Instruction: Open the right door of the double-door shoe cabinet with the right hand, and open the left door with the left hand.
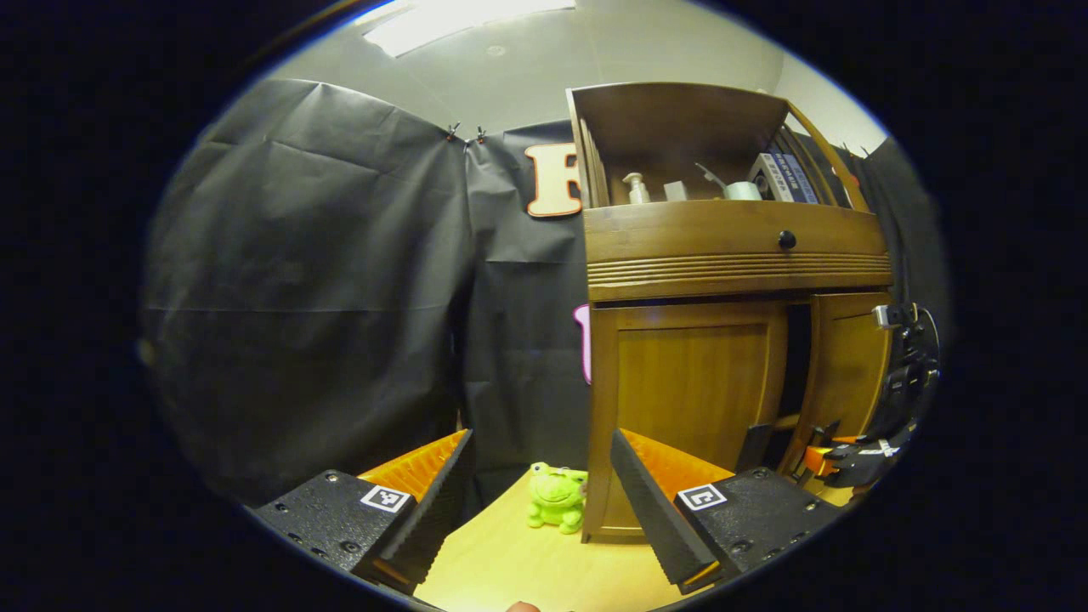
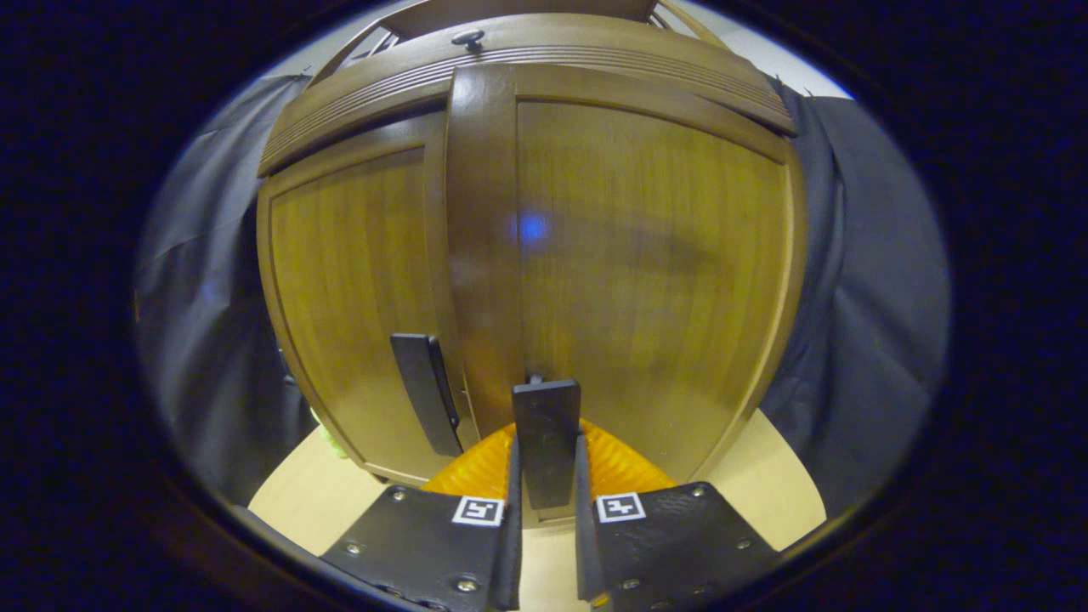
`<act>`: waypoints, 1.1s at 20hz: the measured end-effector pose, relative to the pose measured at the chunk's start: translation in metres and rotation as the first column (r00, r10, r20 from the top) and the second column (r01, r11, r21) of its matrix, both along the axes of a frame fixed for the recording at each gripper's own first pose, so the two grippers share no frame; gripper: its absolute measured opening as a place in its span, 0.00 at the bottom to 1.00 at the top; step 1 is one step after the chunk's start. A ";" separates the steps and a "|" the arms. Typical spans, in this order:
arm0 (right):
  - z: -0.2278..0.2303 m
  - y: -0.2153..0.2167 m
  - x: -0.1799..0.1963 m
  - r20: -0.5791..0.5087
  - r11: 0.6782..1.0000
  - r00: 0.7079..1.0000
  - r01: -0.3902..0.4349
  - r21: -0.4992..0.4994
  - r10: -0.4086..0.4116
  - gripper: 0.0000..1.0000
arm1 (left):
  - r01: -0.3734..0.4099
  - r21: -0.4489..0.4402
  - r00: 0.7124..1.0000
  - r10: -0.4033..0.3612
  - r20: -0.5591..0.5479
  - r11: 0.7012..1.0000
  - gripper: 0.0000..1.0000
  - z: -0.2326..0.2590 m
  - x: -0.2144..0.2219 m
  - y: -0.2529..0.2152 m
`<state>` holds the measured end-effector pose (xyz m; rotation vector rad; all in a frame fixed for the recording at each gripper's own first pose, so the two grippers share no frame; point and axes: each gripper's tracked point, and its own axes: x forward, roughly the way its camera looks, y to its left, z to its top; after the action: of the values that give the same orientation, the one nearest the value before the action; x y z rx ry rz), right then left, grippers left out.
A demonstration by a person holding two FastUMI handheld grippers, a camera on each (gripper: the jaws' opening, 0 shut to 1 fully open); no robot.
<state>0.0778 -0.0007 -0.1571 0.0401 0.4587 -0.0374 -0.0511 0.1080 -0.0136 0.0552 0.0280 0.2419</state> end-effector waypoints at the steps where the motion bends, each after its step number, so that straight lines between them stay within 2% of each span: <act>1: 0.001 -0.002 -0.006 -0.002 1.000 1.000 0.006 -0.001 -0.006 0.25 | 0.025 -0.008 1.000 -0.025 -0.001 1.000 0.98 -0.001 0.003 -0.007; 10: 0.009 -0.034 -0.058 -0.015 0.996 0.996 0.085 0.021 -0.085 0.25 | 0.234 -0.027 0.972 -0.234 -0.007 0.972 0.99 -0.009 0.030 -0.063; 15: 0.005 -0.066 -0.097 -0.030 0.983 0.985 0.171 0.064 -0.170 0.25 | 0.352 -0.040 0.936 -0.352 -0.008 0.935 0.99 -0.010 0.038 -0.102; 22: 0.009 -0.131 -0.155 -0.048 0.952 0.953 0.302 0.047 -0.300 0.25 | 0.471 -0.071 0.881 -0.473 -0.019 0.879 0.99 -0.018 0.034 -0.147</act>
<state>-0.0772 -0.1313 -0.1485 0.1626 0.4908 -0.3266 -0.0168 -0.0386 -0.0321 0.0004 0.0576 -0.2520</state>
